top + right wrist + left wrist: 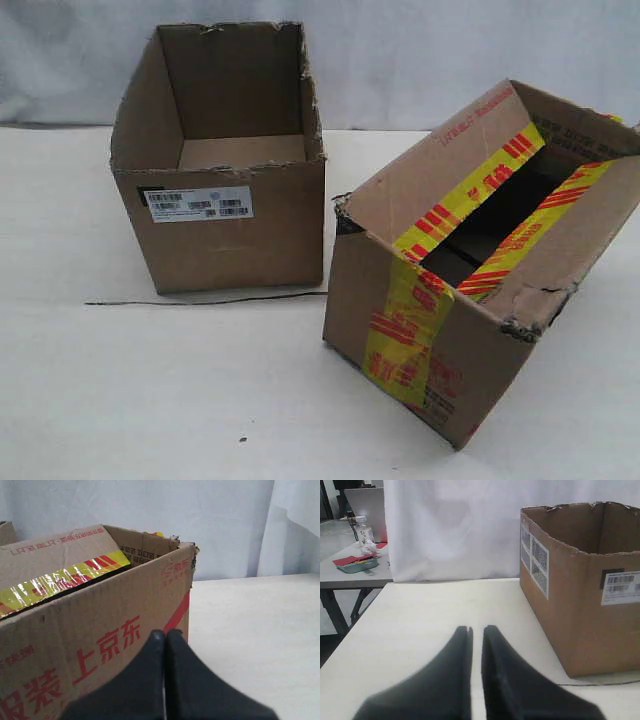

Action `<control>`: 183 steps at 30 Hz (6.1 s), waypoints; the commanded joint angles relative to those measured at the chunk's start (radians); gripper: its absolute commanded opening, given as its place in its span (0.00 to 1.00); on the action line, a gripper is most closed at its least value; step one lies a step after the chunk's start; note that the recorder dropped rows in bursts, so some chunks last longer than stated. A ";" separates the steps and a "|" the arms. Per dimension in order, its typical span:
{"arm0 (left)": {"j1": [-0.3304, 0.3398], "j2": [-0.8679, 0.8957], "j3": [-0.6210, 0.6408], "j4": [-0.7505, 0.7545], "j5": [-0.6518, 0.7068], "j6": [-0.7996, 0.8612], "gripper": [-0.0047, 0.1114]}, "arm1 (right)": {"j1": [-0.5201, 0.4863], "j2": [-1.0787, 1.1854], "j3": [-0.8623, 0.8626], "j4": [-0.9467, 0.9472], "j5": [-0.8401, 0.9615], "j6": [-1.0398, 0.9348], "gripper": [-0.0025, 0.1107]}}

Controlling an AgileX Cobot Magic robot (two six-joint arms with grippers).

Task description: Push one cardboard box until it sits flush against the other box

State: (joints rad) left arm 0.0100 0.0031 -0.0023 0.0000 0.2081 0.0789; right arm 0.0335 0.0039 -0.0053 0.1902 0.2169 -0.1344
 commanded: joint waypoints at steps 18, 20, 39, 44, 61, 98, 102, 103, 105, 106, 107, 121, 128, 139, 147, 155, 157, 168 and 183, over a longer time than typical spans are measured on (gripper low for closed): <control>0.000 -0.003 0.002 -0.008 -0.008 0.002 0.04 | -0.007 0.371 0.005 0.394 -0.493 -0.139 0.02; 0.000 -0.003 0.002 -0.008 -0.008 0.002 0.04 | -0.007 0.559 -0.022 0.394 -0.531 -0.139 0.02; 0.000 -0.003 0.002 -0.008 -0.008 0.002 0.04 | -0.009 1.592 -0.395 0.424 -0.894 -0.147 0.02; 0.000 -0.003 0.002 -0.008 -0.008 0.002 0.04 | -0.009 1.721 -0.506 0.395 -0.807 -0.149 0.02; 0.000 -0.003 0.002 -0.008 -0.008 0.002 0.04 | -0.009 2.067 -0.992 0.311 -0.584 -0.145 0.02; 0.000 -0.003 0.002 -0.008 -0.008 0.002 0.04 | 0.015 1.004 -0.443 0.371 -0.372 -0.149 0.02; 0.000 -0.003 0.002 -0.008 -0.008 0.002 0.04 | 0.039 0.957 -0.324 0.379 -0.564 -0.202 0.02; 0.000 -0.003 0.002 -0.008 -0.008 0.002 0.04 | 0.027 0.977 -0.310 0.411 -0.600 -0.216 0.02; 0.000 -0.003 0.002 -0.008 -0.008 0.002 0.04 | 0.003 1.045 -0.307 0.460 -0.632 -0.248 0.02; 0.000 -0.003 0.002 -0.008 -0.008 0.002 0.04 | -0.011 1.099 -0.314 0.460 -0.639 -0.246 0.02; 0.000 -0.003 0.002 -0.008 -0.008 0.002 0.04 | -0.020 1.148 -0.325 0.460 -0.639 -0.247 0.02; 0.000 -0.003 0.002 -0.008 -0.008 0.002 0.04 | -0.018 1.843 -0.727 0.370 -0.509 -0.193 0.02; 0.000 -0.003 0.002 -0.008 -0.008 0.002 0.04 | 0.029 1.948 -0.862 0.342 -0.451 -0.193 0.02; 0.000 -0.003 0.002 -0.008 -0.008 0.002 0.04 | 0.086 2.116 -1.134 0.342 -0.362 -0.190 0.02; 0.000 -0.003 0.002 -0.008 -0.008 0.002 0.04 | 0.010 2.000 -1.214 0.341 -0.092 -0.195 0.02; 0.000 -0.003 0.002 -0.008 -0.008 0.002 0.04 | -0.099 1.405 -0.769 0.379 -0.248 -0.218 0.02; 0.000 -0.003 0.002 -0.008 -0.008 0.002 0.04 | -0.075 1.283 -0.646 0.410 -0.322 -0.211 0.02; 0.000 -0.003 0.002 -0.008 -0.008 0.002 0.04 | 0.251 0.456 -0.062 0.408 -0.319 -0.139 0.02; 0.000 -0.003 0.002 -0.008 -0.008 0.002 0.04 | 0.341 0.197 0.005 0.428 -0.007 -0.116 0.02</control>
State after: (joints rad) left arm 0.0100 0.0031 -0.0023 0.0000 0.2081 0.0789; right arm 0.3722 0.1728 -0.0044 0.6115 0.2107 -0.2480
